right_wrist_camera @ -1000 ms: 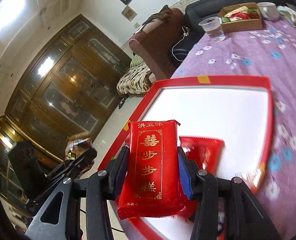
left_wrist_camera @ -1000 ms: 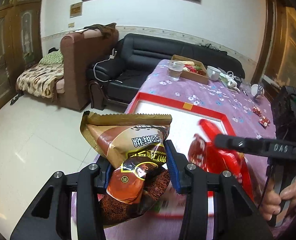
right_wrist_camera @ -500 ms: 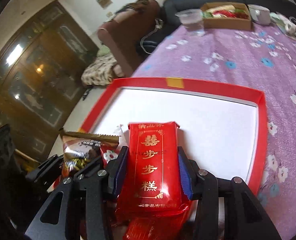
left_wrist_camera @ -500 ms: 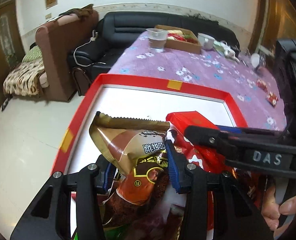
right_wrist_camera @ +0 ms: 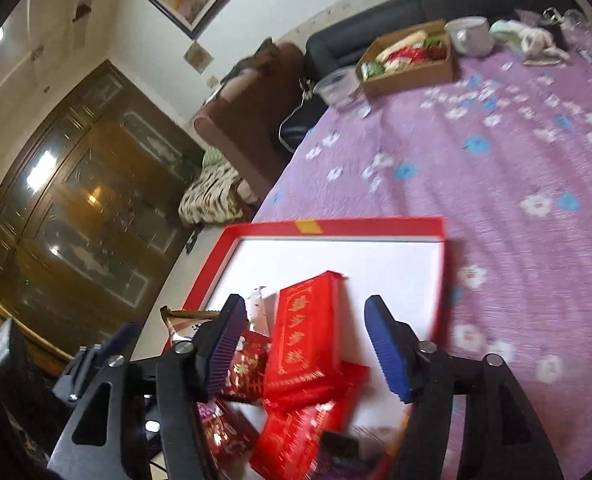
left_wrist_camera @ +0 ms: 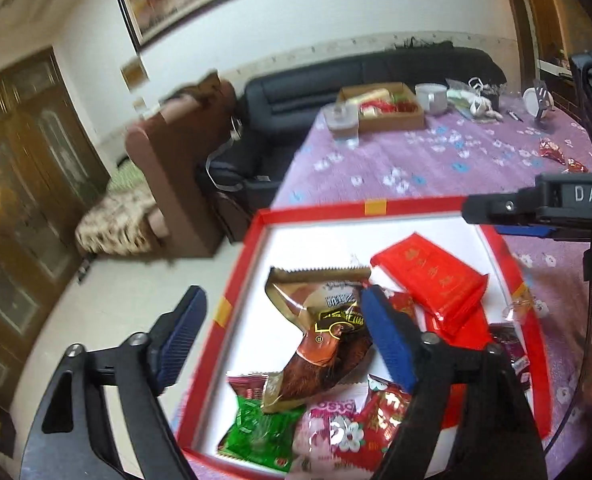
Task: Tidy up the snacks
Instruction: 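Lower both packets into the white tray and open both grippers, then move both grippers away from the tray toward the packets on the tablecloth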
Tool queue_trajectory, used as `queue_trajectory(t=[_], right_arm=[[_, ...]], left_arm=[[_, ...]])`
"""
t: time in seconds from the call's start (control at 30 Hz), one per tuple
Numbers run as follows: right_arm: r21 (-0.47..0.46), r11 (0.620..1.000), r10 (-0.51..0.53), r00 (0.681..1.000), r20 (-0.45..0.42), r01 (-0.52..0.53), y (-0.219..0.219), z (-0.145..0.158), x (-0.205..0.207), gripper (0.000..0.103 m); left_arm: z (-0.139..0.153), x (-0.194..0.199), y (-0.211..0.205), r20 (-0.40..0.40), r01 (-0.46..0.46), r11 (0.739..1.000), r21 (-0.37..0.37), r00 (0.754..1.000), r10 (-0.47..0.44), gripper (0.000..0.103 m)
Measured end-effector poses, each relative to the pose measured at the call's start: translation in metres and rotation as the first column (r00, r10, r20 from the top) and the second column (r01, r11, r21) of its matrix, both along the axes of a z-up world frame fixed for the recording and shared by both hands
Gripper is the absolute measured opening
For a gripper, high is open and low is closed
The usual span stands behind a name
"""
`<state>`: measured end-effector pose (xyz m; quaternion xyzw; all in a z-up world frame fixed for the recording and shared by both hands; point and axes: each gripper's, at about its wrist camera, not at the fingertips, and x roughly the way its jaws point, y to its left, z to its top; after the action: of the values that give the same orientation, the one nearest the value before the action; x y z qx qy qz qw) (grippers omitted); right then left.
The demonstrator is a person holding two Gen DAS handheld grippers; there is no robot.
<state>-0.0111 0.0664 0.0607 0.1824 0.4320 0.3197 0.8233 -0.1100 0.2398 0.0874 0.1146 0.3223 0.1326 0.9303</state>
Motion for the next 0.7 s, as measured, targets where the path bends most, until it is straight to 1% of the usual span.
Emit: queue_trajectory(t=[0.1, 0.3, 0.4, 0.53, 0.7], right_arm=[[0.02, 0.999, -0.025, 1.0, -0.005, 0.025, -0.019, 0.001, -0.009, 0.066], [0.035, 0.997, -0.062, 0.997, -0.042, 0.064, -0.049, -0.003, -0.029, 0.066], [0.038, 0.996, -0.075, 0.996, -0.039, 0.076, -0.063, 0.0, -0.041, 0.067], [0.05, 0.995, -0.089, 0.996, -0.014, 0.09, -0.081, 0.006, -0.055, 0.068], [0.061, 0.992, -0.114, 0.994, -0.005, 0.114, -0.108, 0.007, -0.065, 0.068]], left_arm=[[0.012, -0.012, -0.009, 0.029, 0.022, 1.0, 0.021, 0.999, -0.023, 0.084], [0.022, -0.03, -0.03, 0.036, 0.064, 0.998, 0.019, 0.997, -0.065, 0.084], [0.027, -0.038, -0.042, 0.041, 0.081, 0.996, 0.024, 0.996, -0.082, 0.084], [0.031, -0.048, -0.058, 0.043, 0.109, 0.993, 0.034, 0.993, -0.11, 0.084], [0.029, -0.049, -0.083, 0.028, 0.15, 0.987, 0.06, 0.988, -0.152, 0.084]])
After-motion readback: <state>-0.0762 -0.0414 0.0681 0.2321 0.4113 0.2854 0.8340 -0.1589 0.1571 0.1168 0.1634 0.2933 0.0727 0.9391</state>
